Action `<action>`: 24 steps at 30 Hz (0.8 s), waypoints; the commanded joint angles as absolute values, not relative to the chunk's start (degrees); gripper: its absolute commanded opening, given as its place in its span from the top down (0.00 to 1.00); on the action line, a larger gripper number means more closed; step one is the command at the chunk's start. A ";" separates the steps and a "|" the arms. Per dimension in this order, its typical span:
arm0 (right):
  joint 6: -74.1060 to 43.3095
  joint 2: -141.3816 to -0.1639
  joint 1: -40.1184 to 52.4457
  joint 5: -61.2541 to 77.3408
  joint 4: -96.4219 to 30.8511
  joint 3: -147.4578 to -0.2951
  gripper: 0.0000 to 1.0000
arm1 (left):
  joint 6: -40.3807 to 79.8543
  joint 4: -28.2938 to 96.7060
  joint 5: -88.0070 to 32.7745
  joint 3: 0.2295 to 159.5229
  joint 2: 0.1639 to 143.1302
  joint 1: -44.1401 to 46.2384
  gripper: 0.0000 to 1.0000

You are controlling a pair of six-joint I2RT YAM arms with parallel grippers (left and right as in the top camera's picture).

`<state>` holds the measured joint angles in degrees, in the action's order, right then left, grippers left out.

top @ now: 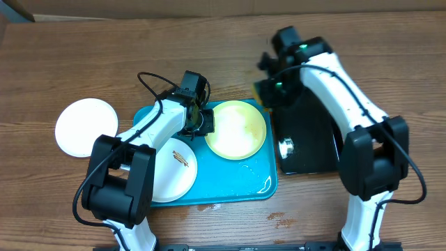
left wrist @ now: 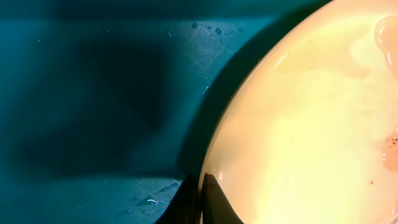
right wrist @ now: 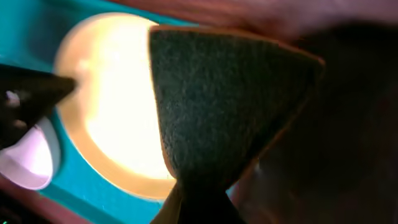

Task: Clean dirty plates on tray and stack at the side
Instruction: 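Carry the sponge right with the right gripper into the black tray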

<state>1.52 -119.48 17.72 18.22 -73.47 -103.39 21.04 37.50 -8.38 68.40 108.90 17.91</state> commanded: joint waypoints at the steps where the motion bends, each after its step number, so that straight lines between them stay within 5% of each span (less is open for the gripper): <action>1: 1.30 -118.96 13.02 17.80 -76.82 -103.37 0.96 | 21.17 37.47 -8.38 68.86 109.49 17.58 0.94; 9: 1.32 -118.96 7.11 16.49 -78.72 -97.67 0.96 | 20.78 37.45 -8.36 68.86 109.49 17.58 0.94; 17: 1.30 -118.96 7.01 11.44 -64.82 -86.41 0.96 | 20.75 37.47 -8.38 68.86 109.49 17.58 0.94; 18: 1.30 -118.96 7.01 11.33 -63.18 -85.62 0.91 | 20.75 37.47 -8.38 68.86 109.49 17.58 0.94; 20: 1.30 -118.96 7.01 11.38 -61.10 -85.10 0.66 | 20.78 37.47 -8.38 68.86 109.49 17.58 0.94; 24: 0.86 -118.93 7.01 11.51 -61.28 -86.21 0.51 | 20.75 37.45 -8.38 68.86 109.49 17.58 0.94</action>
<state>1.26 -119.48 6.90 12.08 -60.97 -85.14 21.04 37.52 -8.36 68.40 108.90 17.91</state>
